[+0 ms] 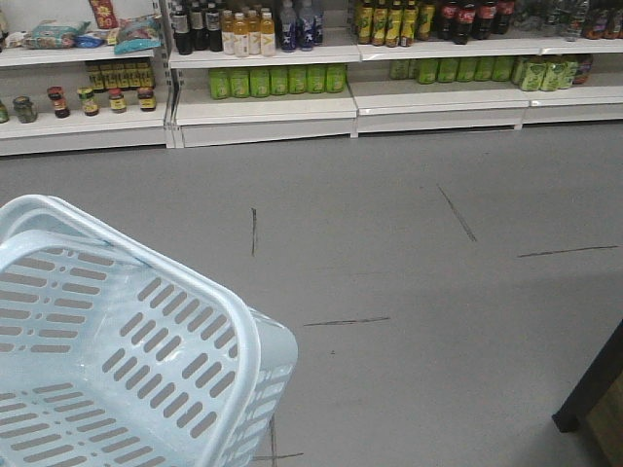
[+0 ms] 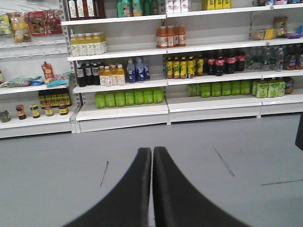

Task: Pick three apples into basket with both arms
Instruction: 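Turn the base and drive up to the black fruit table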

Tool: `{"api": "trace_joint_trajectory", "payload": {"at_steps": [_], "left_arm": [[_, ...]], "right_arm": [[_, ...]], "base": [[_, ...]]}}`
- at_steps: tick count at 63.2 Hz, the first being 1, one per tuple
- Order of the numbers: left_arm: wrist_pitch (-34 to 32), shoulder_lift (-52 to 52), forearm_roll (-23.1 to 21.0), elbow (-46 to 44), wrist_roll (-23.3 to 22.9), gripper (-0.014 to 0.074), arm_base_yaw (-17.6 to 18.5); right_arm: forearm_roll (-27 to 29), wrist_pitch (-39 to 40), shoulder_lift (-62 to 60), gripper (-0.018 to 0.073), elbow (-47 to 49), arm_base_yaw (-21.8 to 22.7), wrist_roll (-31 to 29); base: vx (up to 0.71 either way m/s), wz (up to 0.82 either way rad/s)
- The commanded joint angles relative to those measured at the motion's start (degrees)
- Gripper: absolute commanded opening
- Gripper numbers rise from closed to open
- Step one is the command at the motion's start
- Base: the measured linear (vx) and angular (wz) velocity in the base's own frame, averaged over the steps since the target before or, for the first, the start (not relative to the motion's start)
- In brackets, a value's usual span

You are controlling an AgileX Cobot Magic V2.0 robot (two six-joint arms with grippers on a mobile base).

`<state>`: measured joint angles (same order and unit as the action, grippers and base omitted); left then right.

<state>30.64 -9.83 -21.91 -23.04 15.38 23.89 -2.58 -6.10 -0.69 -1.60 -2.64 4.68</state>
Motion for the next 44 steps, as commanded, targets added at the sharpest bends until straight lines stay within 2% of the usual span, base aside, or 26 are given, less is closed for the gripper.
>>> {"api": "trace_joint_trajectory", "payload": {"at_steps": [1,44], "left_arm": [[-6.07,-0.66,-1.28,-1.59,-0.33,-0.0006,-0.07],[-6.07,-0.66,-1.28,-1.59,-0.33,-0.0006,-0.07]], "right_arm": [[-0.56,3.9,-0.74,-0.0004,-0.8,0.38,-0.3],[-0.56,3.9,-0.74,-0.0004,-0.8,0.38,-0.3]], "base": [[0.15,-0.26],[0.1,-0.34]]}}
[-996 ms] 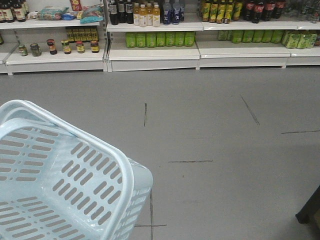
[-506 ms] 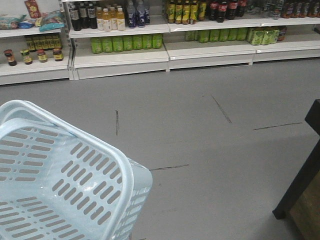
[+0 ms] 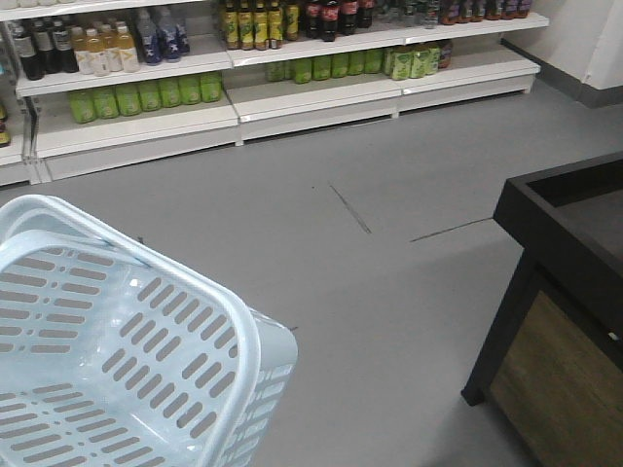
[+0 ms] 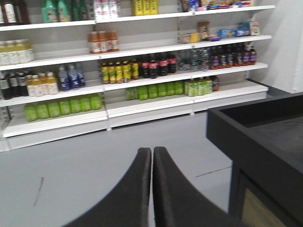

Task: Pick three apples into basket with both arms
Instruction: 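Turn the base and drive up to the black fruit table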

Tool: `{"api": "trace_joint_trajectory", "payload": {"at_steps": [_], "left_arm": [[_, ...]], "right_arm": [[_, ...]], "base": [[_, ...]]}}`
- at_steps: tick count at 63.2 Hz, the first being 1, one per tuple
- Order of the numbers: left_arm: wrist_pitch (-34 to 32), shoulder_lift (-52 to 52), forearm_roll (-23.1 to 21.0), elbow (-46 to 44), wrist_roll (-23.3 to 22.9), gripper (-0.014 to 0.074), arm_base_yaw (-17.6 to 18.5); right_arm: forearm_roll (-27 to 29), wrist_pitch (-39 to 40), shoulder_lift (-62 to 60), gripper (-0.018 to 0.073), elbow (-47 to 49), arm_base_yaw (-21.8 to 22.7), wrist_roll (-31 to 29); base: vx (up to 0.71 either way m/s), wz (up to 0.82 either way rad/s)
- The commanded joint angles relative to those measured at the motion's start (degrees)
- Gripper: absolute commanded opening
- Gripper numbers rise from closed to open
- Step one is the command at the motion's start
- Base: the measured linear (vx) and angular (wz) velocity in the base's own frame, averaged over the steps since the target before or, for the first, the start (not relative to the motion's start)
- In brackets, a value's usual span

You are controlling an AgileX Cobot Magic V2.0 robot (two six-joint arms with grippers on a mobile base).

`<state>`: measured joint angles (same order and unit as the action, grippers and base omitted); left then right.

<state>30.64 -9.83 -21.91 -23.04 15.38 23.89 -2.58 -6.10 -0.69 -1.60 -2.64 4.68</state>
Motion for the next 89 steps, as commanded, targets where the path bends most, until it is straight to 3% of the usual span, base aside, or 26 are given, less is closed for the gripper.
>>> {"api": "trace_joint_trajectory", "payload": {"at_steps": [1,89], "left_arm": [[-6.07,-0.66,-1.28,-1.59,-0.33,-0.0006,-0.07],[-6.07,-0.66,-1.28,-1.59,-0.33,-0.0006,-0.07]], "right_arm": [[-0.56,3.9,-0.74,-0.0004,-0.8,0.38,-0.3],[-0.56,3.9,-0.74,-0.0004,-0.8,0.38,-0.3]], "base": [[0.09,-0.38],[0.08,-0.43]]}}
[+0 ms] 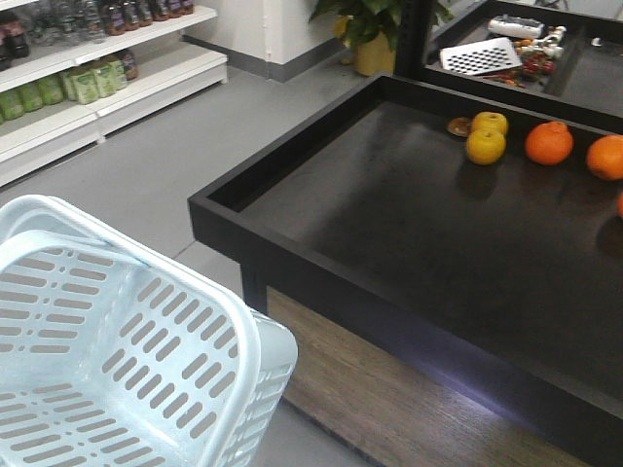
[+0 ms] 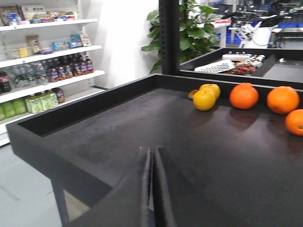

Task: Pick three apples into basket with both arms
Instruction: 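Turn the base and drive up to the black fruit table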

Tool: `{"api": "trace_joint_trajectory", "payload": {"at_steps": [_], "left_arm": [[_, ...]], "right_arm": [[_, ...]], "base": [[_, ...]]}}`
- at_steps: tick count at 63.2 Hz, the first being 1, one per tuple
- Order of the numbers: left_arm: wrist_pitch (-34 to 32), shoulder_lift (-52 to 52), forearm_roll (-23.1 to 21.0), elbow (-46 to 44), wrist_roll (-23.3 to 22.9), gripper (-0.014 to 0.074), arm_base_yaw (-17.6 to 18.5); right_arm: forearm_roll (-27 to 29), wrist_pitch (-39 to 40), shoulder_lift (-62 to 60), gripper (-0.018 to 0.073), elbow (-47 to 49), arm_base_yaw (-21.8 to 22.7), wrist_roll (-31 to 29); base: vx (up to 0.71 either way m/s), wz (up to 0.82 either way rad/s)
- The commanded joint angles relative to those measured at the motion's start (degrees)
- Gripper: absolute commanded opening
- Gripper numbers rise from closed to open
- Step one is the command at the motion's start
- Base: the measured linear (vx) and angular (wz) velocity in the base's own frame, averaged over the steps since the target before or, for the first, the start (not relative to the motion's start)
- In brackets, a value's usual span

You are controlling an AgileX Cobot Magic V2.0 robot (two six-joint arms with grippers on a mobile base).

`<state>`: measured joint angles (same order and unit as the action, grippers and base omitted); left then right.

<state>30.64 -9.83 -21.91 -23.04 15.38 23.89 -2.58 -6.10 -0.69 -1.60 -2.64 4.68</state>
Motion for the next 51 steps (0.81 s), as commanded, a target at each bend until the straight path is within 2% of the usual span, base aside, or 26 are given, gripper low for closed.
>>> {"api": "trace_joint_trajectory", "payload": {"at_steps": [1,51], "left_arm": [[-6.07,-0.66,-1.28,-1.59,-0.33,-0.0006,-0.07],[-6.07,-0.66,-1.28,-1.59,-0.33,-0.0006,-0.07]], "right_arm": [[-0.56,3.9,-0.74,-0.0004,-0.8,0.38,-0.3],[-0.56,3.9,-0.74,-0.0004,-0.8,0.38,-0.3]], "base": [[0.06,-0.28],[0.06,-0.27]]}}
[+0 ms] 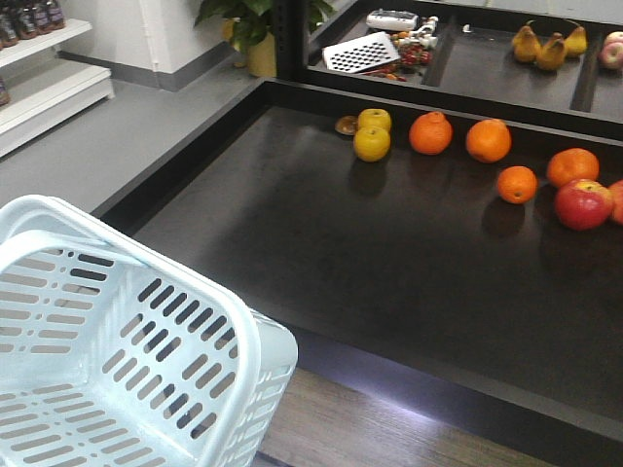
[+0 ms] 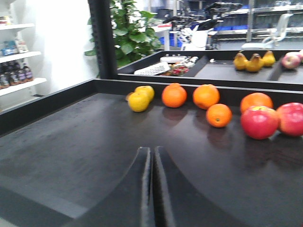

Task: Pick three apples into basket with both arms
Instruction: 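Turn the base and drive up to the black fruit table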

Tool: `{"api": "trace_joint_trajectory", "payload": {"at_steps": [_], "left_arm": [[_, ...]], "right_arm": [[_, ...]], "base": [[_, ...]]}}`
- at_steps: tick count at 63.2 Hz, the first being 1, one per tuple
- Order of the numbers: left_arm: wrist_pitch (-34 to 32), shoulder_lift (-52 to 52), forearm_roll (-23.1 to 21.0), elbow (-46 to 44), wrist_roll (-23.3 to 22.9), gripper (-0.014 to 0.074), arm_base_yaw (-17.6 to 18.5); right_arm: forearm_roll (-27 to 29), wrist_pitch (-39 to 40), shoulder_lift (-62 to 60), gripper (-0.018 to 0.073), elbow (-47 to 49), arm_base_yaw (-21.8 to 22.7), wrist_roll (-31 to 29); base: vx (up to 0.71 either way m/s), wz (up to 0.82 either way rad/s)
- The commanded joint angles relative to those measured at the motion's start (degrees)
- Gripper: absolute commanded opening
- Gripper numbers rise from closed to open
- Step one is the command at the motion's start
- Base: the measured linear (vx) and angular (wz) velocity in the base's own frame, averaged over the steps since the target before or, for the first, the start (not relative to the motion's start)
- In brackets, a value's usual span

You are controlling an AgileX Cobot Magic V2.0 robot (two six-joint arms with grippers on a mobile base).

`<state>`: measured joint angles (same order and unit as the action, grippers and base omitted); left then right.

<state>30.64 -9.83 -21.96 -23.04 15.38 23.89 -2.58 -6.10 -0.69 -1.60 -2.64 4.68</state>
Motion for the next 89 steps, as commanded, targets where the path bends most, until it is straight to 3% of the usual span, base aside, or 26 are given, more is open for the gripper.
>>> {"api": "trace_joint_trajectory", "payload": {"at_steps": [1,89], "left_arm": [[-6.07,-0.66,-1.22,-1.59,-0.33,-0.0006,-0.07],[-6.07,-0.66,-1.22,-1.59,-0.33,-0.0006,-0.07]], "right_arm": [[-0.56,3.9,-0.74,-0.0004,-0.8,0.38,-0.3],[-0.56,3.9,-0.74,-0.0004,-0.8,0.38,-0.3]], "base": [[0.06,-0.25],[0.08,-0.19]]}}
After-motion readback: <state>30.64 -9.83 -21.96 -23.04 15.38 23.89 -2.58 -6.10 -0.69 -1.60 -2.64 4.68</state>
